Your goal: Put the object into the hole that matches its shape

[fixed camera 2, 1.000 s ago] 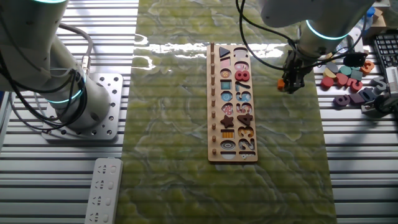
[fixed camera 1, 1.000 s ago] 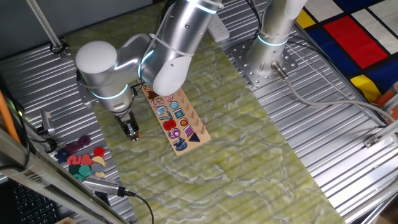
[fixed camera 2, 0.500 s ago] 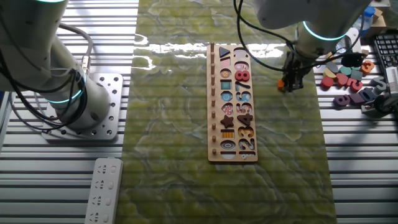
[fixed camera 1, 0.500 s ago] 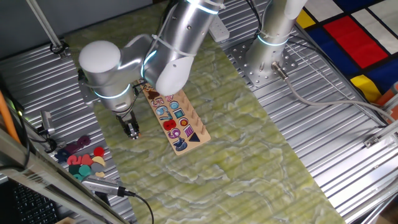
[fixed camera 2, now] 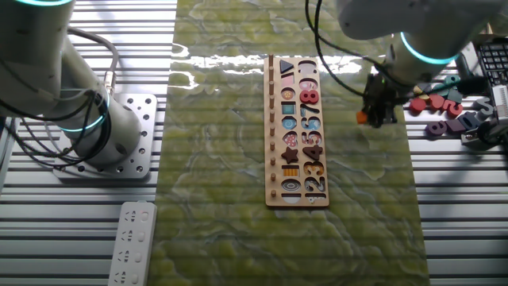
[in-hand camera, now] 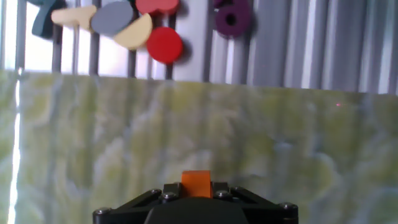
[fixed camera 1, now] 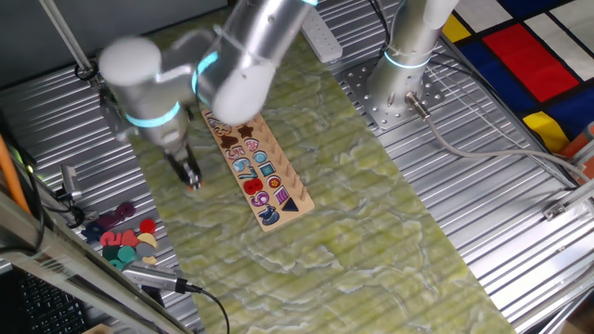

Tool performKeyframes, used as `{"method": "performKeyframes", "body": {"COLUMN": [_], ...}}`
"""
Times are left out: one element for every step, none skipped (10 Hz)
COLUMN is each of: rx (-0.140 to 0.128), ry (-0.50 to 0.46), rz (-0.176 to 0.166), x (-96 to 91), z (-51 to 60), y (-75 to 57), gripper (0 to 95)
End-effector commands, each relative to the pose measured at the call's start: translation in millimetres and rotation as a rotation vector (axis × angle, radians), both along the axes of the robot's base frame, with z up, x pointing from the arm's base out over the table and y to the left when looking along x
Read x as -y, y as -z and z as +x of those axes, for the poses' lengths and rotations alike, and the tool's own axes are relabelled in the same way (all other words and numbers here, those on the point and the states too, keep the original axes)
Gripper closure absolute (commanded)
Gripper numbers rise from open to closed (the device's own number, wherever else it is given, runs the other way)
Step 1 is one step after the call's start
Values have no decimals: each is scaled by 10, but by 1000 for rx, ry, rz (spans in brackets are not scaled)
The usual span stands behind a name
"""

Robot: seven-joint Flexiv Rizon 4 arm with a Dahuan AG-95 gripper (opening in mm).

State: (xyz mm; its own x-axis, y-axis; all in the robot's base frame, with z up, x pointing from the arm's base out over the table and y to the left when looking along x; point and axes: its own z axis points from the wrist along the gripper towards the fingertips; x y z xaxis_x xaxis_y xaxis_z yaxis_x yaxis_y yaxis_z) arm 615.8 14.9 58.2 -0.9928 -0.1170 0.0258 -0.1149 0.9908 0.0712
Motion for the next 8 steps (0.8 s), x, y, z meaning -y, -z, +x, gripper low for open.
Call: {"method": "performKeyframes", "body": {"rx": [-8, -11, -17, -24, -35, -40, -40, -40], "ry": [-52, -54, -55, -55, -57, -57, -48, -39], "rz": [9, 13, 11, 5, -17, -47, -52, -55], "x": [376, 508, 566, 609, 660, 714, 742, 781], "z": [-314, -460, -556, -647, -773, -926, -1002, -1069], "y": [-210, -256, -268, -272, -276, -277, -274, -277], "gripper": [950, 950, 950, 950, 950, 950, 950, 950]}}
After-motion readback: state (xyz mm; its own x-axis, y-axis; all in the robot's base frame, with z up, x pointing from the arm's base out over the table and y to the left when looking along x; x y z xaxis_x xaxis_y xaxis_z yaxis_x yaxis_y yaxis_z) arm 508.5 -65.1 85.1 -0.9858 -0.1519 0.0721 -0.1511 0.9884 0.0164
